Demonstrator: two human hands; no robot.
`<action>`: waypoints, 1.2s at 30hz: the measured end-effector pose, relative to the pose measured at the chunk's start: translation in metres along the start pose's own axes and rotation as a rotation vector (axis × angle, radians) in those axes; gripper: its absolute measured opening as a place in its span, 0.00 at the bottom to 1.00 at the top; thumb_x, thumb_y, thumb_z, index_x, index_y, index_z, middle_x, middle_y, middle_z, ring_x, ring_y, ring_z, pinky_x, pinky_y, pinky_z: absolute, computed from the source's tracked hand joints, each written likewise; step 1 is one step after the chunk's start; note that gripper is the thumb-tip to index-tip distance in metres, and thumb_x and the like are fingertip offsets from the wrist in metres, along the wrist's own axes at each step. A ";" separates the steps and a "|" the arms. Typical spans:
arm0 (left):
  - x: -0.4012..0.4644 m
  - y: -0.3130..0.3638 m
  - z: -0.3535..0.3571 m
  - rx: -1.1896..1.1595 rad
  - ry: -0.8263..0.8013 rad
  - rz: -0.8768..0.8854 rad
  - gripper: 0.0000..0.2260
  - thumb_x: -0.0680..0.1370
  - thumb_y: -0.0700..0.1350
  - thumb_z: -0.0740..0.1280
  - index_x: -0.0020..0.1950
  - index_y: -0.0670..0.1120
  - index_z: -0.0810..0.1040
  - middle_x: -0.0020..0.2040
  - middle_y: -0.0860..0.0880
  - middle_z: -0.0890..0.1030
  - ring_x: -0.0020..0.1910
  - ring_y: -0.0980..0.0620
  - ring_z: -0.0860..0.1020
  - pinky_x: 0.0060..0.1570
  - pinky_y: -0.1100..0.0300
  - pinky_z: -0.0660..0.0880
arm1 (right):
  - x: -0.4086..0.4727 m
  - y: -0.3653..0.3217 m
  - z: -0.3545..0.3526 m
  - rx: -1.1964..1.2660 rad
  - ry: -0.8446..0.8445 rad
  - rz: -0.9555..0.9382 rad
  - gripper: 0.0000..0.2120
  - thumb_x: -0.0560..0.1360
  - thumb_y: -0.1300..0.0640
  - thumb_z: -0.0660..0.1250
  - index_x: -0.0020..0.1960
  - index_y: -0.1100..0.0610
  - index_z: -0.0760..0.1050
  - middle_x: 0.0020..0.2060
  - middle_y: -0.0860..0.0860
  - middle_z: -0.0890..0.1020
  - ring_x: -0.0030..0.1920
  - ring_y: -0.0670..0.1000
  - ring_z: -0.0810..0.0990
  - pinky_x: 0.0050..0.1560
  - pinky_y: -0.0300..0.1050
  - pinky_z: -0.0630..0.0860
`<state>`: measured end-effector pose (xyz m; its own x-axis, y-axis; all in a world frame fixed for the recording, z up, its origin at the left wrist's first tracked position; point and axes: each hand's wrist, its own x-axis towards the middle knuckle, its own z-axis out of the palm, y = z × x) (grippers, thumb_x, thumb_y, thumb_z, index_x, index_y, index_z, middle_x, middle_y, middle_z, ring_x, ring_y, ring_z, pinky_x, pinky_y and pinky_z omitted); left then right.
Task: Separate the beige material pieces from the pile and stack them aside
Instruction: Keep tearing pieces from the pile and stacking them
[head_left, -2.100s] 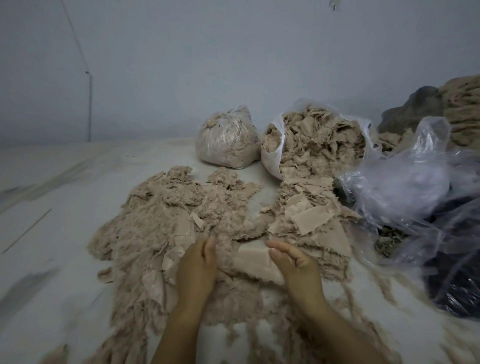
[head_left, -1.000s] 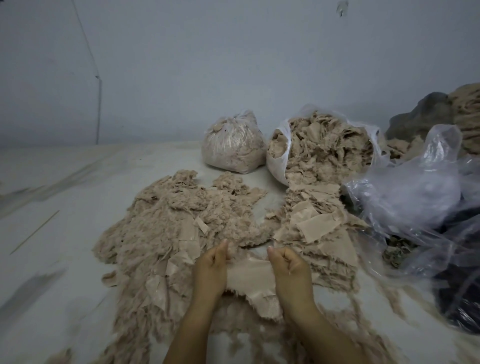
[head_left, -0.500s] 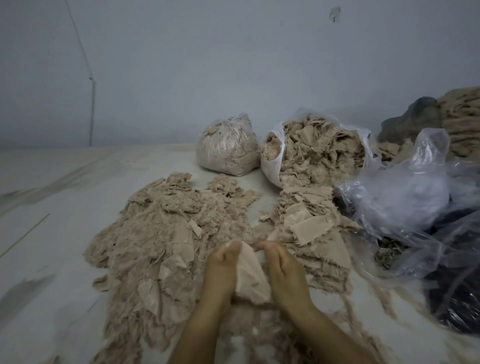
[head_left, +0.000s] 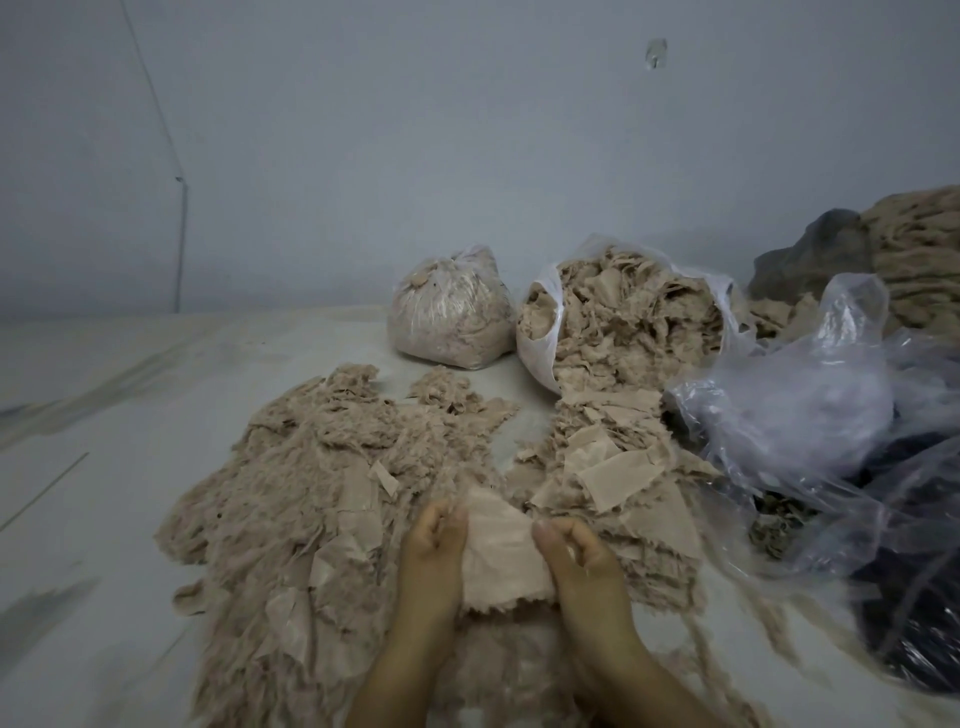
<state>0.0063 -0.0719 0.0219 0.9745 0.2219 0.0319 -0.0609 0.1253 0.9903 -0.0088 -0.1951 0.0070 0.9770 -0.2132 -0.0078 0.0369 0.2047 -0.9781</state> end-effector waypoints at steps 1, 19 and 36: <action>0.000 -0.002 -0.001 0.015 0.002 0.008 0.08 0.80 0.41 0.62 0.47 0.39 0.77 0.38 0.43 0.80 0.36 0.48 0.77 0.37 0.57 0.73 | 0.004 -0.005 -0.002 -0.042 0.019 -0.038 0.07 0.76 0.57 0.69 0.41 0.59 0.80 0.33 0.56 0.80 0.36 0.52 0.75 0.40 0.46 0.71; 0.013 -0.034 -0.056 0.930 0.034 -0.049 0.09 0.76 0.44 0.67 0.44 0.37 0.79 0.41 0.41 0.80 0.47 0.41 0.79 0.42 0.56 0.71 | -0.001 0.027 -0.024 -1.013 -0.499 -0.338 0.04 0.78 0.52 0.63 0.46 0.46 0.76 0.42 0.40 0.74 0.44 0.39 0.73 0.47 0.37 0.70; 0.005 -0.009 -0.045 0.451 -0.070 0.087 0.07 0.76 0.38 0.66 0.41 0.48 0.77 0.34 0.52 0.77 0.29 0.60 0.72 0.31 0.66 0.69 | 0.014 0.040 0.033 -1.112 -0.367 -0.310 0.15 0.74 0.50 0.62 0.59 0.55 0.67 0.54 0.51 0.69 0.58 0.52 0.67 0.57 0.44 0.65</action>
<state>0.0019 -0.0283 0.0070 0.9832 0.1452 0.1108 -0.0578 -0.3277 0.9430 0.0137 -0.1585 -0.0255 0.9668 0.2129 0.1411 0.2551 -0.7784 -0.5735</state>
